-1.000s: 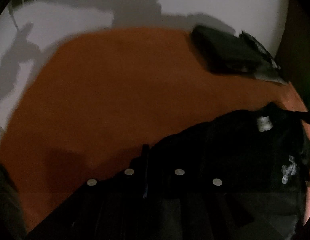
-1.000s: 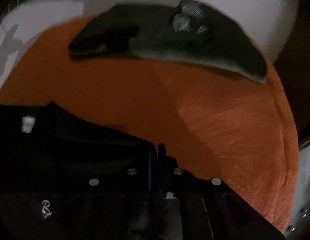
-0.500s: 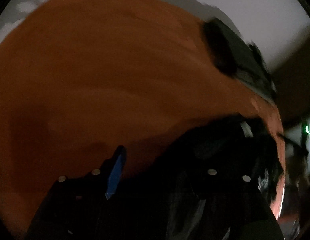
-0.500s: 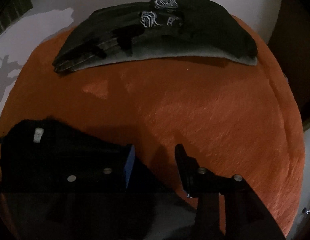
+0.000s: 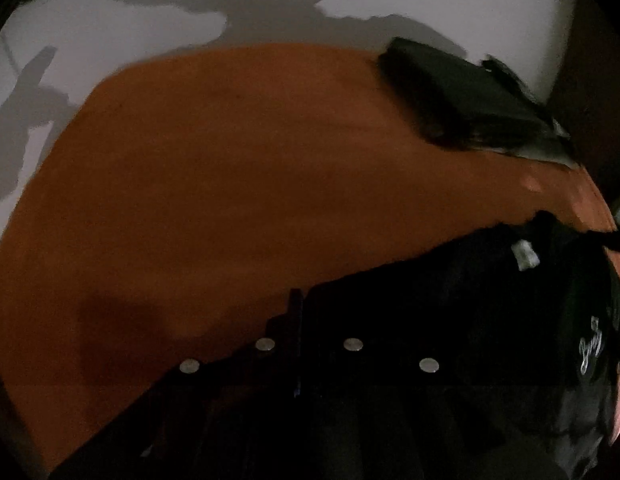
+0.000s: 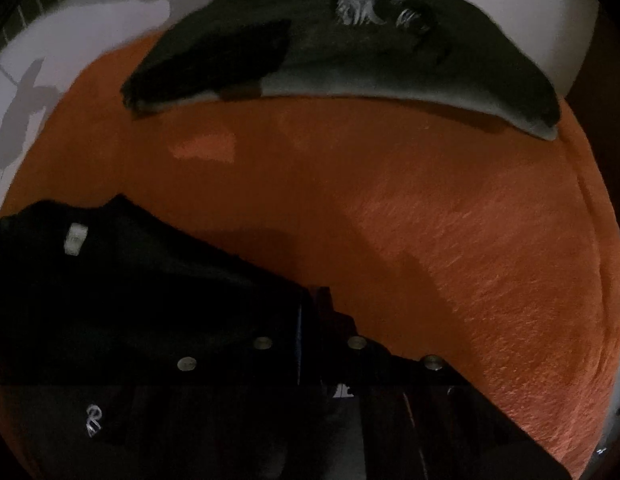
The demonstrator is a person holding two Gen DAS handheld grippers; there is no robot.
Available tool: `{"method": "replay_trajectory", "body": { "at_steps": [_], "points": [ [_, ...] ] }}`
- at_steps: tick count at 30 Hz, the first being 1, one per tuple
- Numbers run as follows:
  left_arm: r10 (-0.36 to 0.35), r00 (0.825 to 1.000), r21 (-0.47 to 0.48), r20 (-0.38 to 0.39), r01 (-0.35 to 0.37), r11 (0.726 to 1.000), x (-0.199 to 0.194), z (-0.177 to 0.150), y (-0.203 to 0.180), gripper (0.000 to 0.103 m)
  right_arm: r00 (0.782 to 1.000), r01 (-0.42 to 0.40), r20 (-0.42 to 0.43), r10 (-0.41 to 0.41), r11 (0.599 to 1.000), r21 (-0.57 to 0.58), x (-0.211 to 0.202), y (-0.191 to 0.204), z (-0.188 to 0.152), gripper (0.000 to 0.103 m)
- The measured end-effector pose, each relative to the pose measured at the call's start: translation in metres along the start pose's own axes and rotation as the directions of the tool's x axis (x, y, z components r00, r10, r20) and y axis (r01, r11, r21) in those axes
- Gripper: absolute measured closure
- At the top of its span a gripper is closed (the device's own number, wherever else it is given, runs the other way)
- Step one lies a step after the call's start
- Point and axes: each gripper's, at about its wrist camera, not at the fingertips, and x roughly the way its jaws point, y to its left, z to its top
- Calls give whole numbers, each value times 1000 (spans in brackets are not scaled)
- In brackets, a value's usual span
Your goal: Fold clothes
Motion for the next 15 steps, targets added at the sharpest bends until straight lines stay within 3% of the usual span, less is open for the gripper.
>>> {"method": "replay_trajectory", "body": {
  "at_steps": [2,4,5,7,11,15],
  "points": [
    [26,998,-26,-58,-27,999,15,-3,7,93,1000,0,-14,1,1000,31,3,-7,0,97],
    [40,992,-61,-118,-48,997,31,-7,16,87,999,-4,-42,7,997,72,7,-13,0,84],
    [35,989,-93,-143,-48,994,39,-9,20,79,998,-13,-53,18,996,91,8,-16,-1,81],
    [-24,989,-205,-147,-7,979,38,-7,40,73,998,-32,-50,38,992,124,3,-23,-3,78],
    [-137,987,-429,-86,87,899,18,1,88,64,999,-50,19,47,987,156,-29,-35,-21,78],
    [-96,994,-560,57,111,821,-32,-4,131,63,997,-60,65,50,985,164,-61,-47,-49,78]
  ]
}}
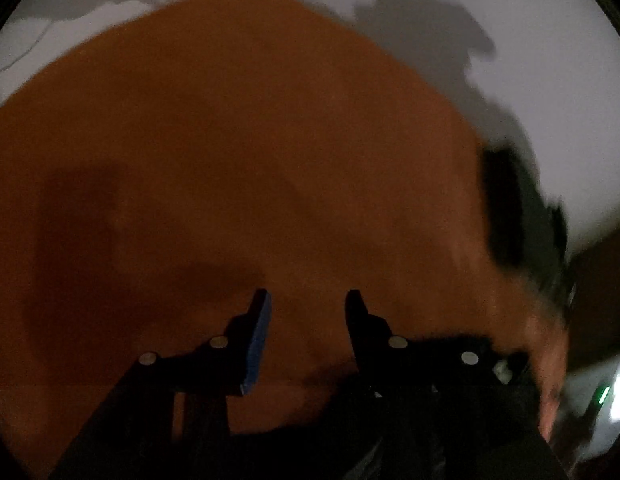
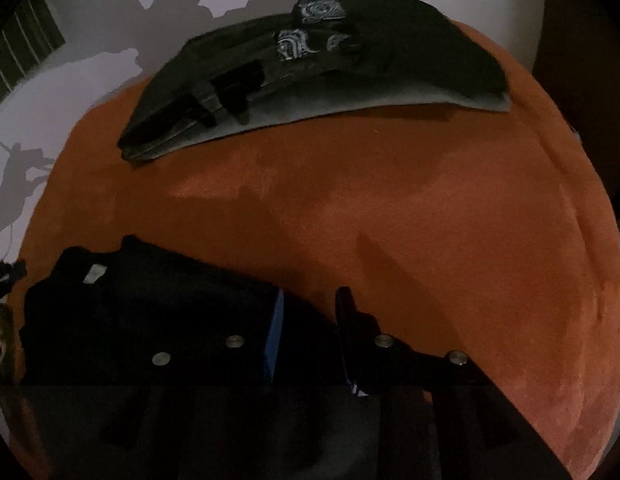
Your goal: Fold clothes
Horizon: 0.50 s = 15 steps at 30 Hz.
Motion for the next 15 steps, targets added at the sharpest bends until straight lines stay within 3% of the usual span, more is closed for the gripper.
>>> {"method": "replay_trajectory", "body": {
  "at_steps": [2,4,8,12,15],
  "points": [
    [-24,1000,3,0,24,1000,-22,-10,9,63,1000,-14,-1,14,1000,16,-24,-6,-23,78],
    [-24,999,66,-40,27,997,-52,-38,11,63,1000,-30,-6,30,999,34,-49,-11,-47,78],
    [-60,987,249,-152,97,964,-127,-145,1,60,991,-135,-6,136,988,71,-117,-23,-120,78],
    [-36,951,348,-307,147,926,-187,-264,36,57,982,-166,-67,175,979,120,-165,-40,-213,78],
    [1,907,299,-422,138,944,-189,-332,67,56,960,-188,-155,232,949,254,-166,-54,-281,74]
  ]
}}
